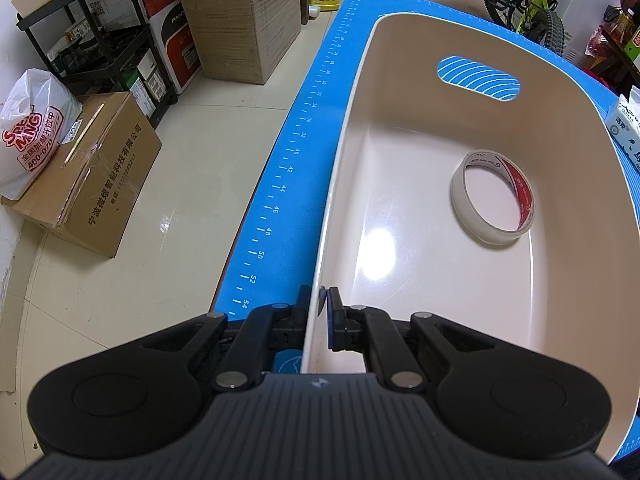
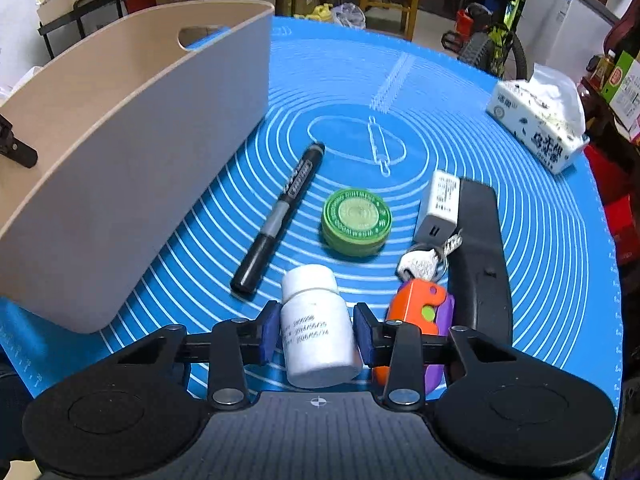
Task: Organize rigid objects
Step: 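Grasp the white pill bottle with the right tool, then carry the pill bottle over the bin and release it with the right tool, then return the right tool to the mat and grasp the orange-purple toy, then carry the orange-purple toy into the bin and release it with the right tool, then return the right tool to the mat and grasp the black marker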
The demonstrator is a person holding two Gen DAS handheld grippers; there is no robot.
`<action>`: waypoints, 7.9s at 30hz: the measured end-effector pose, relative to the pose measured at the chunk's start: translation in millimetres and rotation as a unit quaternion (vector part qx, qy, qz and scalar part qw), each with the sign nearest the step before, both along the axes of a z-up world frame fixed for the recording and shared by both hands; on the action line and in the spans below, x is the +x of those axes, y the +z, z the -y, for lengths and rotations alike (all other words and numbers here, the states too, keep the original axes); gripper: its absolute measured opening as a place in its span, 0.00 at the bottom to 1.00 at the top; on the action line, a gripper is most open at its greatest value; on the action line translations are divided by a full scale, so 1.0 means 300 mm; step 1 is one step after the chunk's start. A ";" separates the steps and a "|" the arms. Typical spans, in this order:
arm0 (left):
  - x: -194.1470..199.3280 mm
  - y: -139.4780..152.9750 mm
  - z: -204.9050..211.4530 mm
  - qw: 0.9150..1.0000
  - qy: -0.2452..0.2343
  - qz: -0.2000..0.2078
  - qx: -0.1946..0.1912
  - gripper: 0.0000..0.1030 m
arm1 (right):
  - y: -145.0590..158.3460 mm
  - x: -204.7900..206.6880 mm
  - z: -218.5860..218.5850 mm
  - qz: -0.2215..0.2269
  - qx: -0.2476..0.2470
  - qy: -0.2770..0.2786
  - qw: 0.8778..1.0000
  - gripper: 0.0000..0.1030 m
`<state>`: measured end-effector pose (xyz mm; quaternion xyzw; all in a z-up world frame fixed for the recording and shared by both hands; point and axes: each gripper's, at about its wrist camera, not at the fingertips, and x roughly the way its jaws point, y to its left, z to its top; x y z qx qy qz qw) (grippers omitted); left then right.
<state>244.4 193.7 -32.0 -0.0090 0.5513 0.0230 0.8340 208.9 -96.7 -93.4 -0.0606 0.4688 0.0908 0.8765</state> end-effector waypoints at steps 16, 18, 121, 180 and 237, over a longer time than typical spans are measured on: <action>0.000 -0.001 0.003 1.000 0.000 0.000 0.000 0.09 | 0.228 0.024 -0.022 0.091 0.021 -0.002 0.996 0.43; 0.000 -0.001 0.001 1.000 0.000 0.000 0.000 0.09 | 0.280 0.024 -0.039 0.113 0.023 0.004 0.993 0.43; -0.002 0.001 0.002 1.000 0.001 0.003 0.001 0.09 | -0.032 -0.014 0.160 0.026 0.026 -0.127 0.991 0.60; 0.003 -0.003 0.005 1.000 -0.001 0.003 0.006 0.09 | 0.307 0.212 -0.449 0.113 0.034 0.055 0.992 0.46; 0.002 -0.003 0.009 1.000 -0.002 0.004 0.009 0.09 | 0.271 0.164 0.036 0.113 0.002 -0.067 0.991 0.66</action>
